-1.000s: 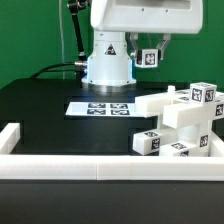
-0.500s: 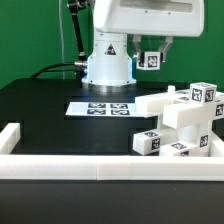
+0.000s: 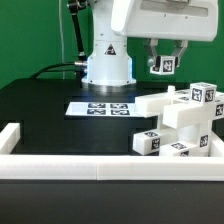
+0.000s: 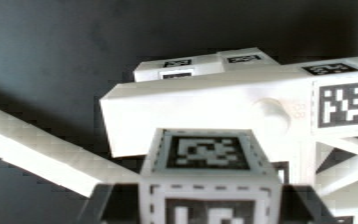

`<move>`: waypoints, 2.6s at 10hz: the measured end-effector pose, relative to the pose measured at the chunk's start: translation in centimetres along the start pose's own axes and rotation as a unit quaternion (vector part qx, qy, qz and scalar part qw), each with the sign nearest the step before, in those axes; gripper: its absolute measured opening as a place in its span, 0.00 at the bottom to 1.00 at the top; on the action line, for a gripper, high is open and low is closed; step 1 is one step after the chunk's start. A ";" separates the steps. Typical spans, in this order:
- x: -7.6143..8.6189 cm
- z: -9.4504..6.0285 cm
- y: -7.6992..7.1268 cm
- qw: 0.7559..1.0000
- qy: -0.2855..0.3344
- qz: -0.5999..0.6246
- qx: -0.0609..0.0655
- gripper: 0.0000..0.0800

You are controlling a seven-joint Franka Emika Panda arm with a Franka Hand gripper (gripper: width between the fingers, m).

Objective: Assemble chair

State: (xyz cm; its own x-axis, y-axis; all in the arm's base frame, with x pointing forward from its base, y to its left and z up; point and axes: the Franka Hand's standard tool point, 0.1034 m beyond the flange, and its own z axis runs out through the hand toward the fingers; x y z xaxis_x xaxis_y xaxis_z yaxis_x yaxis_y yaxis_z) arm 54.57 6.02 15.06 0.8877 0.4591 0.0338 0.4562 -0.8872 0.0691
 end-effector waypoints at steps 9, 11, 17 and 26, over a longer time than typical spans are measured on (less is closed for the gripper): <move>-0.3 1.9 -2.3 1.000 -0.004 0.019 0.000 0.36; -0.4 2.2 -2.3 1.000 -0.007 0.018 -0.001 0.36; -0.3 2.4 -2.4 1.000 -0.007 0.019 -0.001 0.36; -0.5 3.1 -2.6 1.000 -0.013 0.015 -0.001 0.36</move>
Offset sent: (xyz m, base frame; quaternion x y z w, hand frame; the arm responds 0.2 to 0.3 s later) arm -0.0161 0.0258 -0.0083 -0.0191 0.0138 0.0461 0.9987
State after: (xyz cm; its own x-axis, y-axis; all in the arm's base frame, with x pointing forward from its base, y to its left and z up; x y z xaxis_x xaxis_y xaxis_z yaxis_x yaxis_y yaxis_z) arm 53.10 7.90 11.82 0.9021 0.4315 0.0093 0.4298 -0.9001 0.0709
